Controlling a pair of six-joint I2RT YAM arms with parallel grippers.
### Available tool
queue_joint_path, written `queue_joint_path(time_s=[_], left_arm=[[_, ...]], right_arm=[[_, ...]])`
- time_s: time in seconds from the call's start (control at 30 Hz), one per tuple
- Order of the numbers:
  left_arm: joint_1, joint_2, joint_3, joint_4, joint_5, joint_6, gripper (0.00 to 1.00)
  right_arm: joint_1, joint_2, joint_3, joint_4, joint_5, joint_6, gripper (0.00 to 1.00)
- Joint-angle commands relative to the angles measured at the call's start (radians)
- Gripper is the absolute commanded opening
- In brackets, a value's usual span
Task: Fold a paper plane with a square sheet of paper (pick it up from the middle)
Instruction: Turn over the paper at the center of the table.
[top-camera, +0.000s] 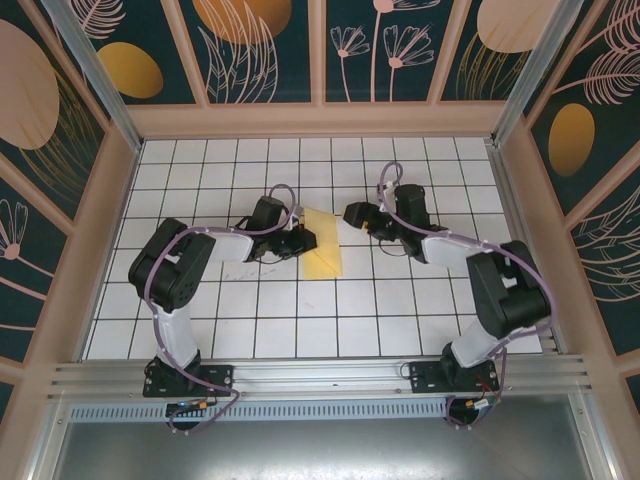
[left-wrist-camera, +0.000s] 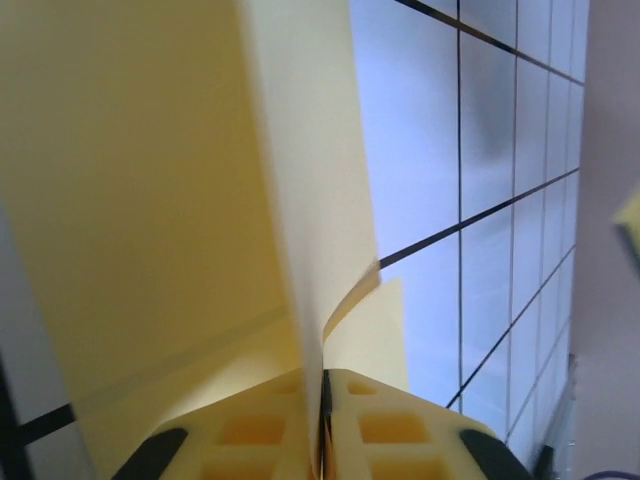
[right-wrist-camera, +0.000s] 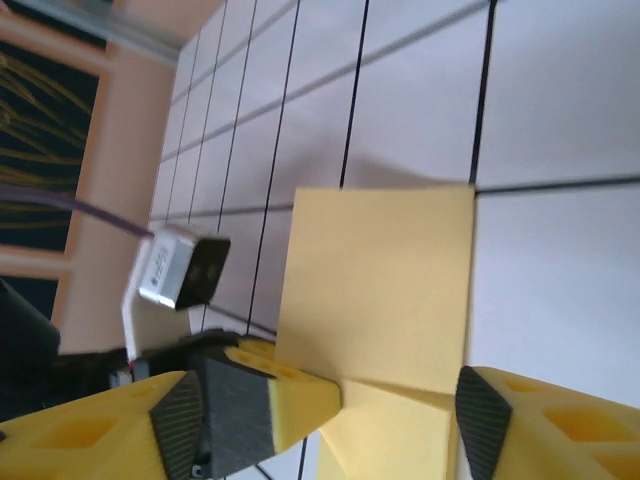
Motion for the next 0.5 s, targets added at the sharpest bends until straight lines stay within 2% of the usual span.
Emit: queue_joint_path(time_s=[0.0, 0.1, 0.2, 0.33, 0.47], left_arm=[[-0.005, -0.071, 0.043, -0.119, -0.082, 0.099, 0.09], [-0.006, -0.126, 0.146, -0.346, -0.18, 0.179, 0.09], [-0.006, -0.181, 0.248, -0.598, -0.335, 0.272, 0.09], [-0.011, -0.266, 0.366, -0.839, -0.582, 0.376, 0.1], [-0.024, -0.275, 0.47, -0.997, -0.834, 0.426, 0.1]], right_arm=[[-0.011, -0.087, 0.003, -0.118, 0.158, 0.007, 0.73], [-0.019, -0.147, 0.023, -0.233, 0.303, 0.011, 0.74], [-0.018, -0.198, 0.018, -0.277, 0.399, 0.014, 0.77], [-0.018, -0.239, 0.006, -0.307, 0.459, 0.018, 0.79], [-0.019, -0.26, -0.027, -0.305, 0.458, 0.009, 0.81]])
